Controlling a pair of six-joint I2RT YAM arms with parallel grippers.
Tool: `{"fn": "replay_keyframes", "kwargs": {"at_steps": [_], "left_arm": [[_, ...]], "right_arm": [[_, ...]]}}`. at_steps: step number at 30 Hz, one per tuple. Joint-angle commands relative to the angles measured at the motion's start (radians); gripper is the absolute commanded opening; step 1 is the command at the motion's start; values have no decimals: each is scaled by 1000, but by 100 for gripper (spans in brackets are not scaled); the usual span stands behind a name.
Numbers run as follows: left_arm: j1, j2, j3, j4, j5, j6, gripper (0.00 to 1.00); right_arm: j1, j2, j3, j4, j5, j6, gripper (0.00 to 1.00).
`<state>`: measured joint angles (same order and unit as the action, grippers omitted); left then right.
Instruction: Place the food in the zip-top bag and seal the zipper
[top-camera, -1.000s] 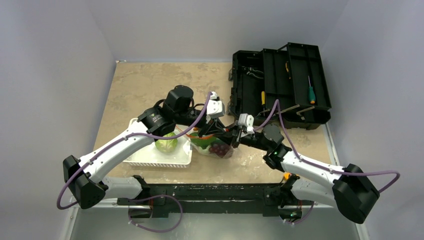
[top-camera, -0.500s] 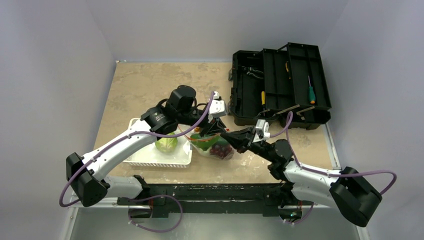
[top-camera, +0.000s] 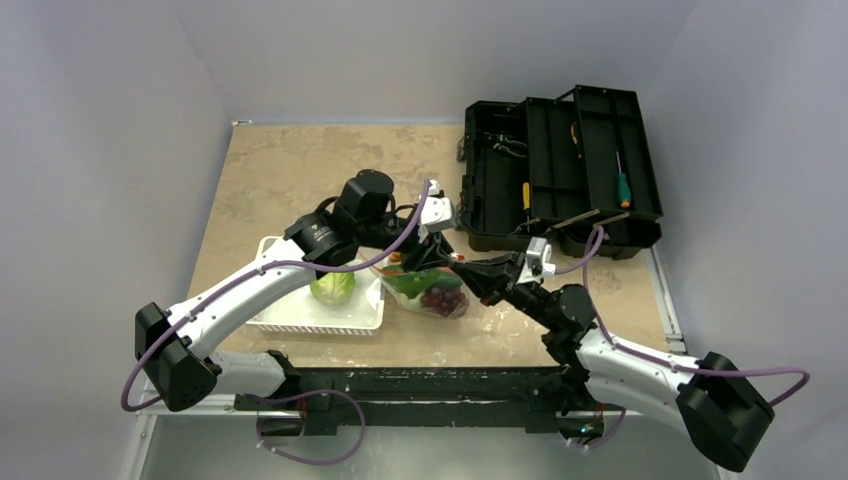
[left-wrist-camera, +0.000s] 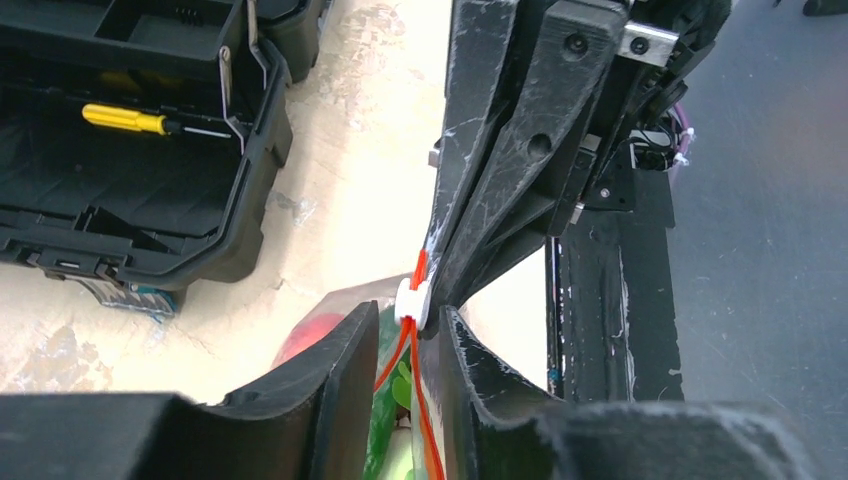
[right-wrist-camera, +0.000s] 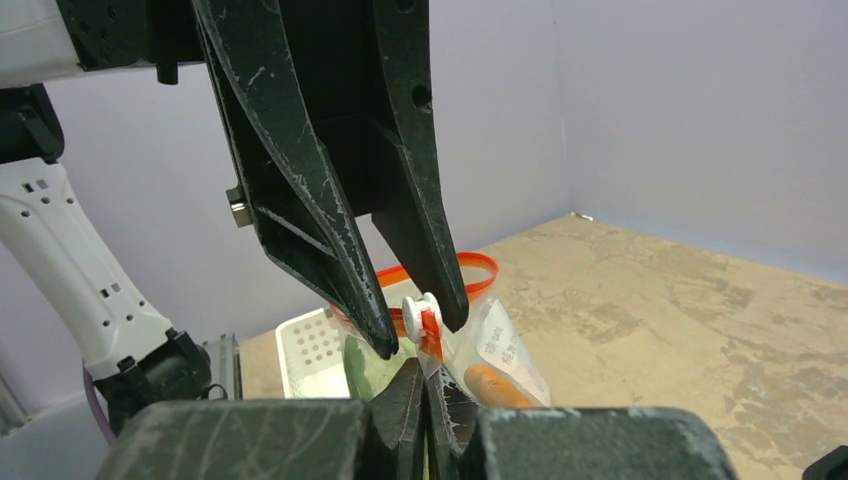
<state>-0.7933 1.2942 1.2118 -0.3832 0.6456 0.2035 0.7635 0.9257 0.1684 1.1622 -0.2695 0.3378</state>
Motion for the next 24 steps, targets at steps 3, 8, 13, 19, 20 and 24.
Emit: {"fn": "replay_keyframes", "kwargs": {"at_steps": [3, 8, 13, 19, 20, 24], "left_arm": [[2, 4, 8, 6, -53, -5, 47], [1, -2, -2, -55, -128, 82, 70], [6, -10, -11, -106, -160, 143, 68], [14, 25, 10, -123, -145, 156, 29], [14, 33, 22, -133, -144, 156, 20], [14, 18, 13, -116, -142, 150, 0]], "right_arm": [[-4, -61, 4, -62, 56, -33, 0], [-3, -65, 3, -82, 50, -44, 0], [-4, -107, 31, -178, 38, -68, 0], [-4, -193, 87, -391, 6, -130, 0], [-4, -207, 101, -435, 2, -141, 0], [-3, -222, 209, -693, 19, -139, 30]]}}
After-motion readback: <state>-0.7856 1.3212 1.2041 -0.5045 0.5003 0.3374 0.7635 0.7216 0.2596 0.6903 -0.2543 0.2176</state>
